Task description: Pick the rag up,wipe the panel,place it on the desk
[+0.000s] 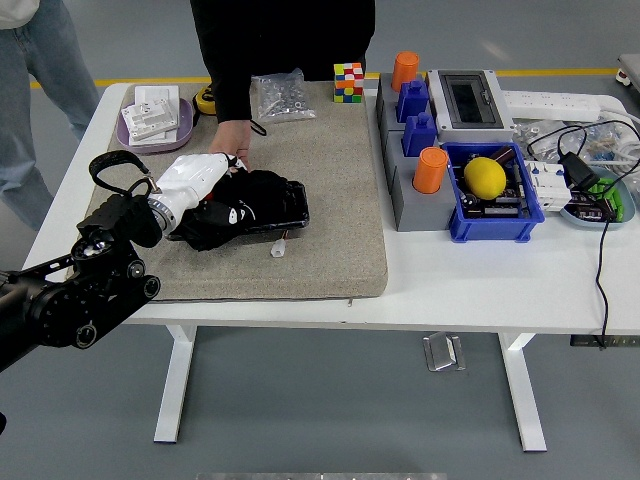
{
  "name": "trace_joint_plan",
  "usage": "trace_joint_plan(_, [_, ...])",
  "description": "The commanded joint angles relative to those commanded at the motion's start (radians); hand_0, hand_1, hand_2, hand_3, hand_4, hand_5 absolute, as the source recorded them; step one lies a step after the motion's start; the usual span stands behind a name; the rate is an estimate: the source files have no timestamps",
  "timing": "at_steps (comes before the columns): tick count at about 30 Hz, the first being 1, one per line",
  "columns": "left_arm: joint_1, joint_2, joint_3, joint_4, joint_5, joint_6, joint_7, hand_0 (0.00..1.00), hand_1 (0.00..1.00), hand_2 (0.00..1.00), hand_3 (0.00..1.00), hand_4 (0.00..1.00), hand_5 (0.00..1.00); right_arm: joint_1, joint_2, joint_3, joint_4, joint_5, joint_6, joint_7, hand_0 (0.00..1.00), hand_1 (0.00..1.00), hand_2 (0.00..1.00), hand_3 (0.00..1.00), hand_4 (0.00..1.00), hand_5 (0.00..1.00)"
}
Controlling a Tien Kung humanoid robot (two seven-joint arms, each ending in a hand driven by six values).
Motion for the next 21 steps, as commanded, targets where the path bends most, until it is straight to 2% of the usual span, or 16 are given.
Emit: trace_joint_plan(21, [0.039,0.069,-0.067,0.035,0.033,0.009,-0.011,0.222,0.151,0.454,0.349,0.242,0.002,-0.006,0.002,0.009,-0.004,0.006,0.000,0.000,0.712,0.651,0.687,0.597,0.971,0.429])
